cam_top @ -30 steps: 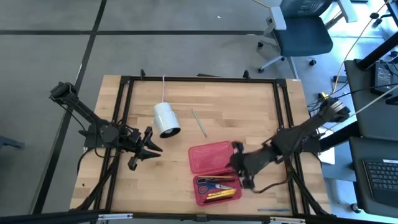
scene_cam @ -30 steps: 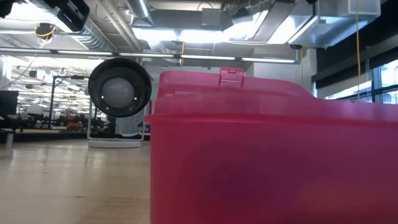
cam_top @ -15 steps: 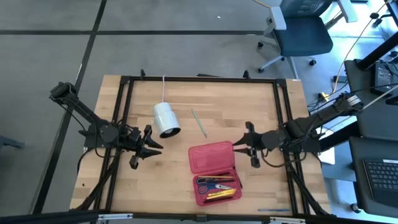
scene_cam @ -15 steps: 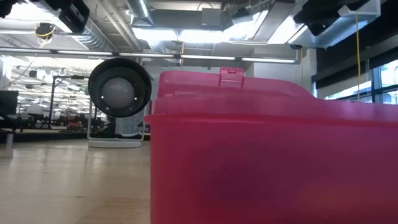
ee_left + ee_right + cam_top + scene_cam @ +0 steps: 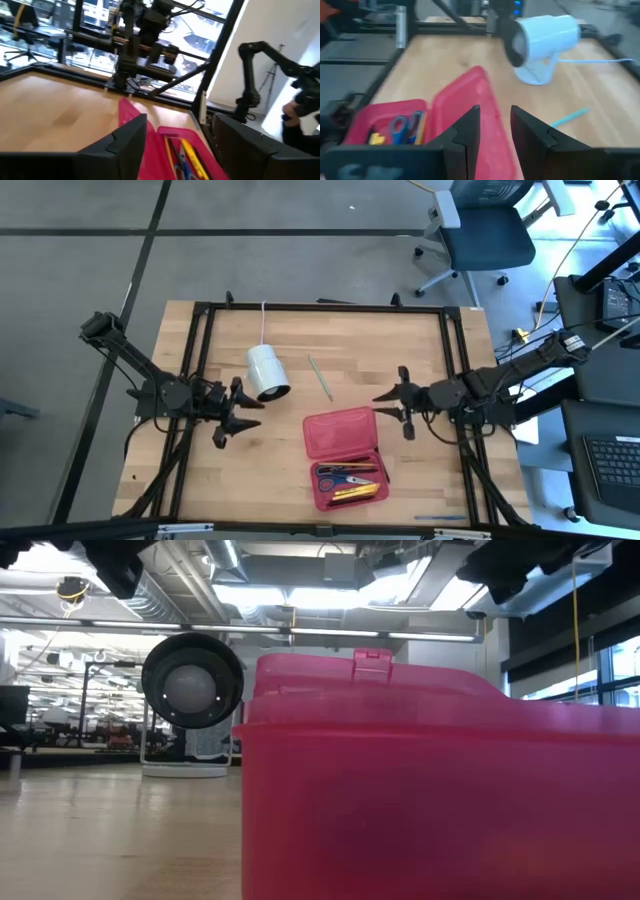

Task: Pick & place school supplies into a supply box
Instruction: Put the light blue pencil into the pink supply box

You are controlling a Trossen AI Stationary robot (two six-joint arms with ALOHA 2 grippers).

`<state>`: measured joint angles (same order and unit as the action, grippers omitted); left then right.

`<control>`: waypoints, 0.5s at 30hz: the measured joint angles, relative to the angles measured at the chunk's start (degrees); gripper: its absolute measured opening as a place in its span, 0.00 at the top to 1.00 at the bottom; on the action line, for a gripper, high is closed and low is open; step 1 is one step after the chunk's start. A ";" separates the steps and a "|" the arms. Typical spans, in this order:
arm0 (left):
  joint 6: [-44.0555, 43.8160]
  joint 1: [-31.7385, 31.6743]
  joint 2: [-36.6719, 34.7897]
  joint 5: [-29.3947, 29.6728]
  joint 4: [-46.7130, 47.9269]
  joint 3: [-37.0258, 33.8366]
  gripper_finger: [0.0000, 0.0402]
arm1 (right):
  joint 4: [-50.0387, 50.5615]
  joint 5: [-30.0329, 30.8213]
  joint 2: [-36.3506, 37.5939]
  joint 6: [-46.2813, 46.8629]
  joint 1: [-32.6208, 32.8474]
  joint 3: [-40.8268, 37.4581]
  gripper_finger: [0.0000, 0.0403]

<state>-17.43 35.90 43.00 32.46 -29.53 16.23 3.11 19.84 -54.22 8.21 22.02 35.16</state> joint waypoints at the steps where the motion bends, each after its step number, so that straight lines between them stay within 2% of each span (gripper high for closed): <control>1: -0.01 0.00 0.00 -0.80 -0.19 0.00 0.44 | 0.06 1.16 0.00 0.13 -0.14 0.00 0.72; 9: -3.68 0.00 -0.02 -6.62 -3.01 0.00 0.44 | 0.09 6.44 0.00 -2.71 -0.48 0.00 0.72; 15: -8.88 0.02 -0.02 -10.20 -3.70 0.00 0.44 | 0.09 6.79 0.00 -2.80 -0.48 0.00 0.72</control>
<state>-26.31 35.92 42.98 22.26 -33.23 16.23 3.20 26.63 -54.22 5.41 21.54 35.16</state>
